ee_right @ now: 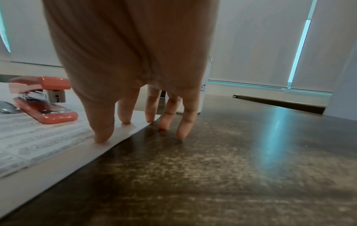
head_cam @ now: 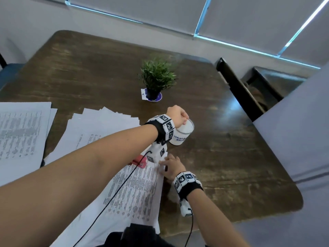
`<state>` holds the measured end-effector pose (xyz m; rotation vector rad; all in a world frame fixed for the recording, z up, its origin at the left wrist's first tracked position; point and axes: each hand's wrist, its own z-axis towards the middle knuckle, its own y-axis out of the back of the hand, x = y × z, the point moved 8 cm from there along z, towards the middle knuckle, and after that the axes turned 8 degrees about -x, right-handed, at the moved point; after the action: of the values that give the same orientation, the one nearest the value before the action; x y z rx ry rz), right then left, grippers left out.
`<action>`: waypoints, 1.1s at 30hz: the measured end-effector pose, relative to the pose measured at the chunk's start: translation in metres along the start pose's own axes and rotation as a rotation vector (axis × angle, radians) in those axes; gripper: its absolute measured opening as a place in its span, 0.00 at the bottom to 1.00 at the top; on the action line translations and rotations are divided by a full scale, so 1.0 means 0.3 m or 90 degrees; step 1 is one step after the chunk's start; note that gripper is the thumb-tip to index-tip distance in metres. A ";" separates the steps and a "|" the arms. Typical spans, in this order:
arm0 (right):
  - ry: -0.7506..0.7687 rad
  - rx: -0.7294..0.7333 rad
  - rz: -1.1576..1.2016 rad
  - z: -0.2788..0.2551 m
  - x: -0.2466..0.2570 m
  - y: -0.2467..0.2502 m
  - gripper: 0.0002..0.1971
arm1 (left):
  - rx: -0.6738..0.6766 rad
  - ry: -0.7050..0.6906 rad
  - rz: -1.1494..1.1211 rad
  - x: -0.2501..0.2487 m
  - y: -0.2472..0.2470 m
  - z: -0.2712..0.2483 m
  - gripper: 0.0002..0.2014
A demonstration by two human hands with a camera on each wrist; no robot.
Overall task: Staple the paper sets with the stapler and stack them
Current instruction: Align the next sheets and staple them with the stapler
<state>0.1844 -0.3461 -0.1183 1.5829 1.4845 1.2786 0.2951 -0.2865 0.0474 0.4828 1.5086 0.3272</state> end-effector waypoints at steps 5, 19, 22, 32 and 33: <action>0.019 0.042 0.005 0.021 -0.021 0.000 0.21 | 0.024 -0.001 0.007 0.023 -0.058 0.029 0.11; 0.135 -0.076 0.104 0.142 0.337 0.019 0.13 | -0.314 0.215 0.066 0.581 0.404 -0.356 0.10; 0.065 -0.122 0.157 0.237 0.339 0.102 0.15 | -0.318 0.270 0.118 0.682 0.439 -0.420 0.10; 0.018 -0.114 0.107 0.465 0.454 0.275 0.19 | -0.129 0.342 0.255 0.822 0.372 -0.522 0.42; 0.026 -0.108 0.090 0.474 0.457 0.264 0.18 | -0.124 0.342 0.261 0.822 0.366 -0.524 0.45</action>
<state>0.3319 -0.2030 -0.0633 1.5800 1.2690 1.4834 0.1600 -0.0543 -0.1118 0.5757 1.8634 0.9764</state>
